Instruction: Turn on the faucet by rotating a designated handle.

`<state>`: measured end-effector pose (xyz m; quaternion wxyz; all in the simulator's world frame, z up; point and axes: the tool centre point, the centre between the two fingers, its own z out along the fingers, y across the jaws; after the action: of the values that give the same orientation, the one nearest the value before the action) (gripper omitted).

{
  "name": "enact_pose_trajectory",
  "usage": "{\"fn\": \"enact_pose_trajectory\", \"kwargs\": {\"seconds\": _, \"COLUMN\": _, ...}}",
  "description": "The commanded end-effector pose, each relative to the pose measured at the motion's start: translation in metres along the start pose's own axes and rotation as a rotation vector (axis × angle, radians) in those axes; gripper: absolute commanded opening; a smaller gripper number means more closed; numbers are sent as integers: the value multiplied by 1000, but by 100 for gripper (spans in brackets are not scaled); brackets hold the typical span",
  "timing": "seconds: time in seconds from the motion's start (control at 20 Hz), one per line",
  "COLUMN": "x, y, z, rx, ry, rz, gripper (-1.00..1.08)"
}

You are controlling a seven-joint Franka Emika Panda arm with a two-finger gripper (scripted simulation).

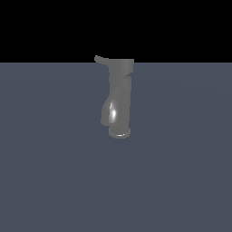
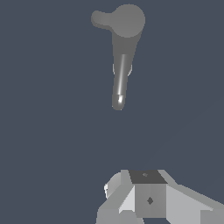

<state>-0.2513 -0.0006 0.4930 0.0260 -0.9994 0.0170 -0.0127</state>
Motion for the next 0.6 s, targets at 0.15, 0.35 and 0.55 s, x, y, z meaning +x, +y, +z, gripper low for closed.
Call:
{"fn": "enact_pose_trajectory", "kwargs": {"seconds": 0.15, "x": 1, "y": -2, "z": 0, "rx": 4, "ry": 0, "rz": -8, "gripper": -100}}
{"fn": "enact_pose_trajectory", "kwargs": {"seconds": 0.35, "x": 2, "y": -9, "z": -2, "rx": 17, "ry": -1, "rz": -37, "gripper": -100}}
{"fn": "enact_pose_trajectory", "kwargs": {"seconds": 0.55, "x": 1, "y": -11, "z": -3, "rx": 22, "ry": -1, "rz": -51, "gripper": -100}}
